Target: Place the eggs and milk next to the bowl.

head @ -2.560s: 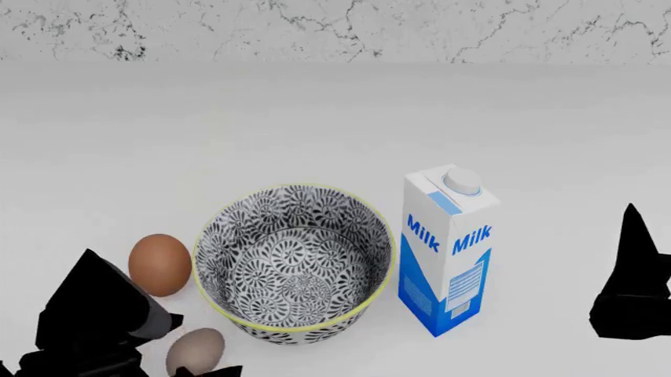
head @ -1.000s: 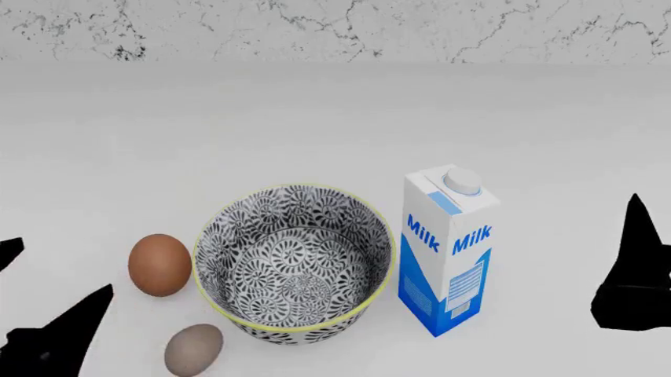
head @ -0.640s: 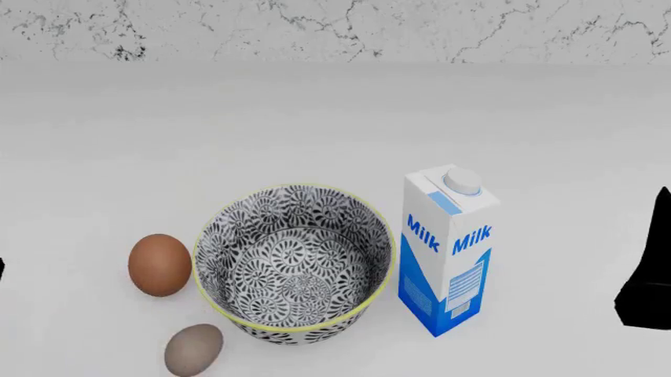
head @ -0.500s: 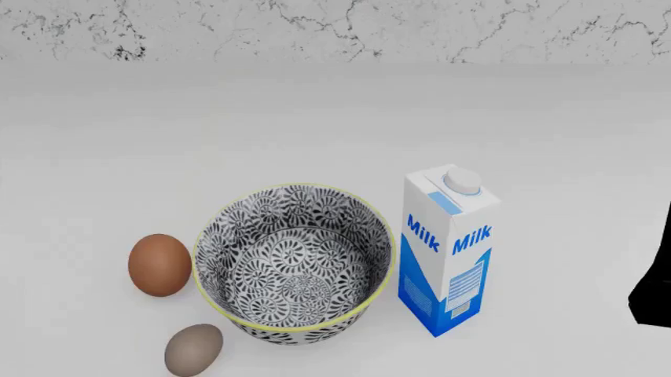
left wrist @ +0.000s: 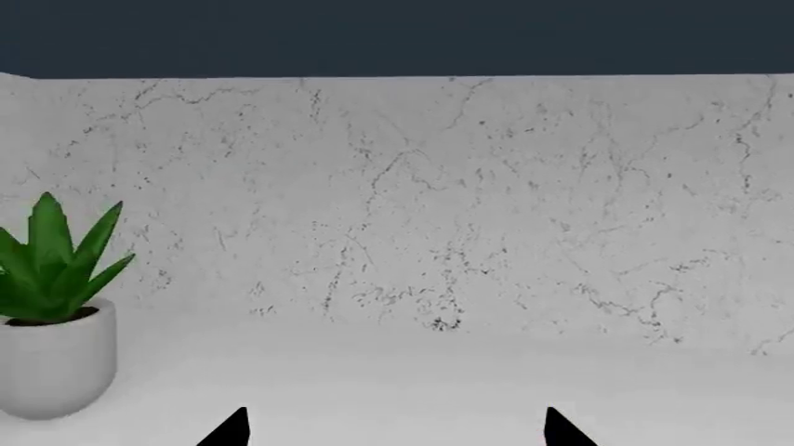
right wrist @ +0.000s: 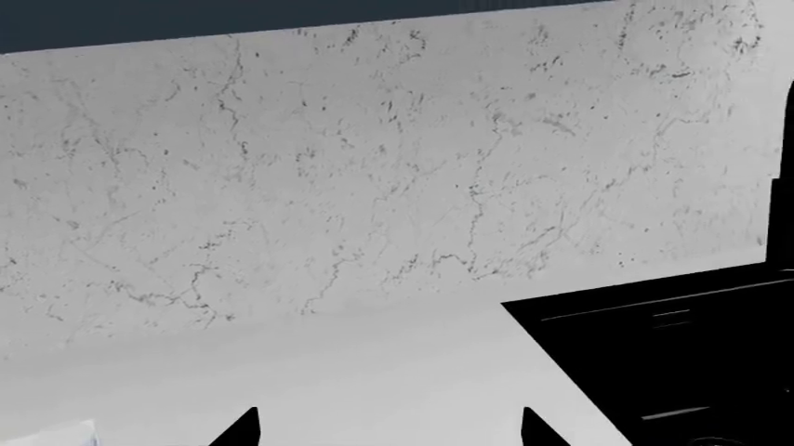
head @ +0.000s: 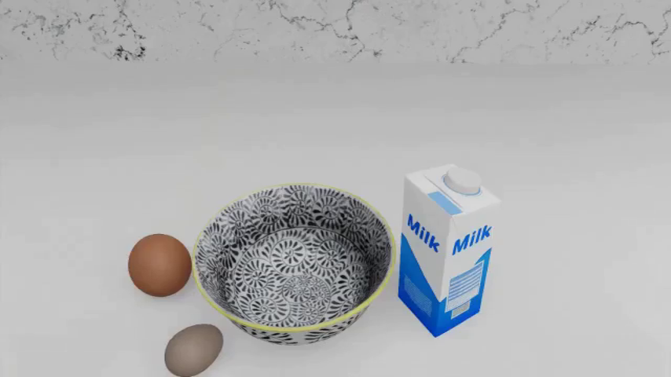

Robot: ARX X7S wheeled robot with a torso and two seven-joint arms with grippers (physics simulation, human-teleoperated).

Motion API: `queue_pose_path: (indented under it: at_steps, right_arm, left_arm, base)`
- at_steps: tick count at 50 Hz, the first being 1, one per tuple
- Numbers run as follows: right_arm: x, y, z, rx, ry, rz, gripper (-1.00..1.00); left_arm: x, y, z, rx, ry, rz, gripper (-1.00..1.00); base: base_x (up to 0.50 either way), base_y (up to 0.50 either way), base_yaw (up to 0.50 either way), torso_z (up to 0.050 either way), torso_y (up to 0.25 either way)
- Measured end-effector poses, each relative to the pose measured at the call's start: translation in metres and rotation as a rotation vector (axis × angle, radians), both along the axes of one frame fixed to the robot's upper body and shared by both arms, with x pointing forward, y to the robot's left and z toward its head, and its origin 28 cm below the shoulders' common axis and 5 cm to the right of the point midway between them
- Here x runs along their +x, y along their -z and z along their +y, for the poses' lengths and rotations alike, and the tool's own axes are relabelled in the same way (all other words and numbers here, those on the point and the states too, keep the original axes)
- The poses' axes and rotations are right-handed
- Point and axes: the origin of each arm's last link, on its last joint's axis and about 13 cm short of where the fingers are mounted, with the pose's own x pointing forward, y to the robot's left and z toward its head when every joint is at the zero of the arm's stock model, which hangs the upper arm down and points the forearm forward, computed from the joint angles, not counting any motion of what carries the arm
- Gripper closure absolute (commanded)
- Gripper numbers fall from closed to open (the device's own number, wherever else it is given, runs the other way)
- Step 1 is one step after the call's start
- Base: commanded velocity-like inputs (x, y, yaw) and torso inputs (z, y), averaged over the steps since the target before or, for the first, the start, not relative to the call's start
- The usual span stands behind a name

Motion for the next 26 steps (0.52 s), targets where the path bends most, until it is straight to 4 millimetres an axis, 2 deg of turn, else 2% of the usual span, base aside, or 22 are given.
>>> queue_pose_path:
  at_steps: [12, 26]
  right_arm:
    - [-0.028, 0.002, -0.009, 0.030, 0.061, -0.036, -1.00]
    - [-0.067, 0.010, -0.027, 0.078, 0.189, -0.079, -1.00]
  left_arm:
    - [-0.021, -0.008, 0.010, -0.028, -0.134, -0.098, -1.00]
    - [-0.058, -0.009, 0.021, -0.051, -0.320, -0.185, -1.00]
  base:
    - [0.00, 0.00, 0.00, 0.000, 0.000]
    - [0.00, 0.00, 0.00, 0.000, 0.000]
